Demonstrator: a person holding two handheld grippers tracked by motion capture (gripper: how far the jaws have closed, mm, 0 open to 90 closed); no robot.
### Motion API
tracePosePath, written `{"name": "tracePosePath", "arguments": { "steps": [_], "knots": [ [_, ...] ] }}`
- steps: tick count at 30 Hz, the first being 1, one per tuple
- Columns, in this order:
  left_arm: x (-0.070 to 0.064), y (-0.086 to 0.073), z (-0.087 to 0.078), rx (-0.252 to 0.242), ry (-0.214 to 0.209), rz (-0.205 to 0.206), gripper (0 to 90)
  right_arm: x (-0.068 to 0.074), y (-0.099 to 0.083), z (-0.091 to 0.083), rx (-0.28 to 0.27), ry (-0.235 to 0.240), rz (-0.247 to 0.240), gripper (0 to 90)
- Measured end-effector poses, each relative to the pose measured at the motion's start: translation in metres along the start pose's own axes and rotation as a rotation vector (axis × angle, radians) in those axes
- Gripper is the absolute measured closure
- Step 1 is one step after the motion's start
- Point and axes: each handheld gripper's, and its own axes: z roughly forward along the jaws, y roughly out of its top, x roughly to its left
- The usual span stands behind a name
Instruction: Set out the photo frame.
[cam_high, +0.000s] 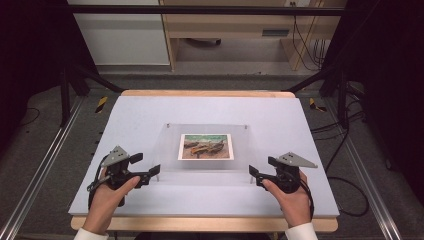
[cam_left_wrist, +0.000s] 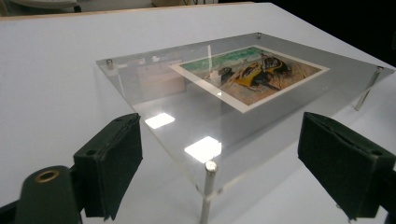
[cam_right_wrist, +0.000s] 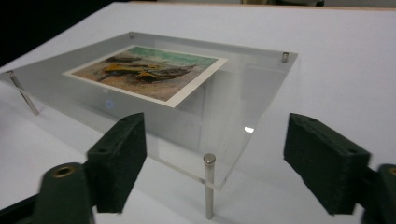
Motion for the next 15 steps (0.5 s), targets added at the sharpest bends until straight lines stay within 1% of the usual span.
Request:
{"name": "tracePosePath", "arguments": {
  "steps": [1,2,4,6,7,8,10,13,14,15],
  "knots": [
    [0.0,0.003,0.003,0.01,0.002,0.009,13.6,0.0,0.004,0.003,0.019,0.0,-0.015,25.8],
    [0.001,0.006,0.007,0.026,0.009,0.022,13.7,-0.001,0.006,0.005,0.033,0.004,-0.014,27.1],
    [0.003,0.012,0.015,0.029,0.021,0.024,14.5,-0.002,0.011,0.013,0.056,0.017,-0.01,29.5],
    [0.005,0.013,0.021,0.032,0.018,0.004,14.8,-0.004,0.015,0.021,0.078,0.04,0.014,29.6],
    [0.005,0.013,0.025,0.035,0.018,-0.007,15.4,-0.004,0.016,0.025,0.078,0.05,0.021,29.7],
    [0.006,0.012,0.028,0.046,0.02,-0.01,15.7,-0.004,0.017,0.028,0.091,0.05,0.024,29.4],
    [0.006,0.01,0.033,0.047,0.038,-0.018,15.8,-0.005,0.017,0.036,0.113,0.058,0.032,27.5],
    [0.008,0.005,0.039,0.048,0.039,-0.053,15.8,-0.006,0.015,0.044,0.148,0.063,0.046,23.5],
    [0.009,0.003,0.041,0.05,0.044,-0.062,15.9,-0.006,0.014,0.046,0.153,0.066,0.045,22.8],
    [0.009,0.001,0.042,0.055,0.044,-0.067,16.1,-0.006,0.014,0.047,0.155,0.067,0.055,22.4]
  ]
}}
